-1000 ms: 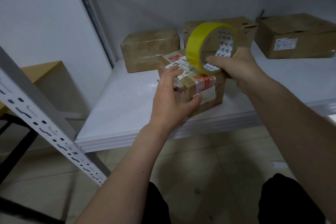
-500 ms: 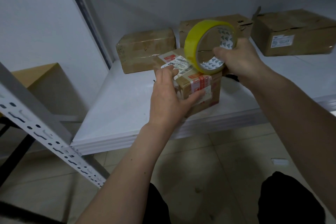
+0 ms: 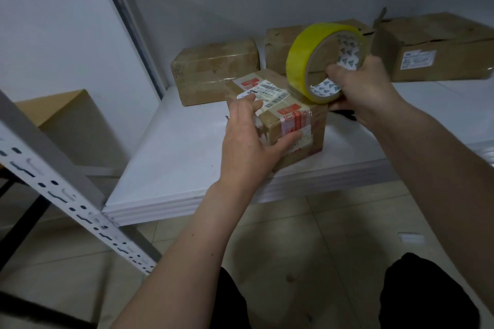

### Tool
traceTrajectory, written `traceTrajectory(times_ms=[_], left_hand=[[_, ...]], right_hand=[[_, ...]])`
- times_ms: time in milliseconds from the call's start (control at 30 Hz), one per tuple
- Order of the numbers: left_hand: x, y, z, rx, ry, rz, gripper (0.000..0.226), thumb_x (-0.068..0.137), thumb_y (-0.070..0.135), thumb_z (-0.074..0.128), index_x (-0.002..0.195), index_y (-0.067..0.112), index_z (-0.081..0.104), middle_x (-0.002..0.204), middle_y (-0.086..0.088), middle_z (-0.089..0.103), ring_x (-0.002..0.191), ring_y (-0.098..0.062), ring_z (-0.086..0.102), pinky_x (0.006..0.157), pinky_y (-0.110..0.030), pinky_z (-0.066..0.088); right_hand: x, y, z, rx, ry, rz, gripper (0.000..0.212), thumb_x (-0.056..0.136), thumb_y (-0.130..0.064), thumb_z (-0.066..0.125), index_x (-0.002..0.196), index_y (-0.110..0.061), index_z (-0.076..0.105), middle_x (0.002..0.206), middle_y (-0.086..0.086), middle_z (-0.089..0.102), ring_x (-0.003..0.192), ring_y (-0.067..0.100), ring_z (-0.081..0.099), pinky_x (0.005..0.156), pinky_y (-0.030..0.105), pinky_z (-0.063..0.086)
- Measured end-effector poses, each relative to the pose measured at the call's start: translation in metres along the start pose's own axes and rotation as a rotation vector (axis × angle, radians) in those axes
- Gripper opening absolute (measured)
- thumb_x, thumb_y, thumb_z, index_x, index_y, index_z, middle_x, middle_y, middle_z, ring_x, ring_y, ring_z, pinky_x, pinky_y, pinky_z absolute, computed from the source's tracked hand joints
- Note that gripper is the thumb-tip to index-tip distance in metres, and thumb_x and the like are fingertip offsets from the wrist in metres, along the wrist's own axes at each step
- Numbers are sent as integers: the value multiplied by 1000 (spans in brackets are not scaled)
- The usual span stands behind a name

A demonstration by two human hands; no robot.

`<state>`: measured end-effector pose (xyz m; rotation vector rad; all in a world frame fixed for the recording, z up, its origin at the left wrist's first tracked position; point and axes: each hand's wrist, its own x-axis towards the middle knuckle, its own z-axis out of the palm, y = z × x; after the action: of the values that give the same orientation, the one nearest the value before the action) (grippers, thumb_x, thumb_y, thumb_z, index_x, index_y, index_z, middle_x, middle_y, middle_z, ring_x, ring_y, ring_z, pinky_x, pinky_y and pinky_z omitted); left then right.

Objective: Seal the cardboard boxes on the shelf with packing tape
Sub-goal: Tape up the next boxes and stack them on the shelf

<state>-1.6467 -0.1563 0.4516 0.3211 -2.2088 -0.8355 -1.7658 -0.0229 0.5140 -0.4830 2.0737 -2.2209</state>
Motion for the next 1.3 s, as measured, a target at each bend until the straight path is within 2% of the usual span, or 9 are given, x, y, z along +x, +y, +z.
traceTrajectory(times_ms=[67, 233, 333, 467, 567, 733, 900, 1100, 1300], left_hand=[[0, 0, 0, 14, 1, -3, 78, 68, 43, 88, 128, 16, 45, 136, 0, 46, 124, -15, 51, 98, -39, 51], [2, 6, -7, 146, -35, -1, 74, 68, 50, 85, 123, 18, 47, 128, 0, 52, 122, -20, 49, 99, -43, 49], [11, 20, -11, 342, -65, 55, 71, 66, 56, 82, 115, 16, 52, 120, 0, 56, 124, -22, 42, 106, -39, 39], [12, 25, -7, 258, -141, 10, 96, 65, 54, 85, 143, 21, 39, 139, 1, 49, 128, -17, 44, 101, -35, 43], [9, 19, -7, 221, -124, 7, 99, 66, 50, 86, 147, 21, 36, 143, 1, 45, 132, -16, 40, 106, -35, 42], [22, 16, -23, 197, -157, 1, 109, 59, 44, 92, 149, 21, 35, 142, 1, 49, 130, -16, 45, 107, -35, 41], [24, 6, -37, 118, -195, -29, 111, 56, 37, 94, 149, 24, 36, 136, 3, 53, 124, -14, 51, 105, -38, 46], [12, -7, -39, 94, -144, -29, 107, 61, 36, 92, 150, 21, 36, 138, 2, 51, 127, -15, 48, 108, -38, 44], [11, -9, -39, 78, -131, -31, 106, 59, 34, 94, 149, 19, 39, 139, 1, 51, 129, -16, 49, 109, -40, 44]], right_hand=[[-2, 7, 4, 51, 16, 41, 8, 90, -15, 64, 97, -18, 63, 86, -2, 69, 75, 12, 69, 49, 23, 52], [-5, 16, 9, 69, -15, 146, 34, 85, -22, 69, 116, -12, 60, 95, 3, 70, 72, 13, 69, 52, 23, 53], [-3, 12, 7, 23, -23, 100, 23, 89, -21, 65, 111, -14, 62, 98, 3, 71, 79, 15, 69, 59, 29, 58], [-4, 11, 7, -56, -24, 41, 13, 91, -21, 61, 102, -15, 64, 98, 6, 70, 83, 19, 69, 67, 37, 60], [-6, 8, 5, -33, -5, 22, 10, 93, -17, 58, 100, -14, 64, 87, 1, 69, 68, 10, 68, 53, 30, 58], [-11, 4, 7, 7, -29, 33, 11, 95, -17, 56, 104, -13, 61, 89, 2, 68, 75, 14, 69, 54, 33, 59], [-18, 8, 19, 54, -10, -18, 19, 95, -14, 55, 79, -25, 55, 80, -4, 64, 70, 9, 67, 52, 34, 59], [-17, 9, 27, 86, -7, -10, 10, 94, -15, 55, 88, -22, 54, 91, 2, 65, 79, 16, 68, 48, 32, 57], [-16, 14, 22, 213, -18, 65, 14, 95, -15, 55, 88, -27, 54, 99, 4, 67, 86, 23, 70, 58, 41, 59]])
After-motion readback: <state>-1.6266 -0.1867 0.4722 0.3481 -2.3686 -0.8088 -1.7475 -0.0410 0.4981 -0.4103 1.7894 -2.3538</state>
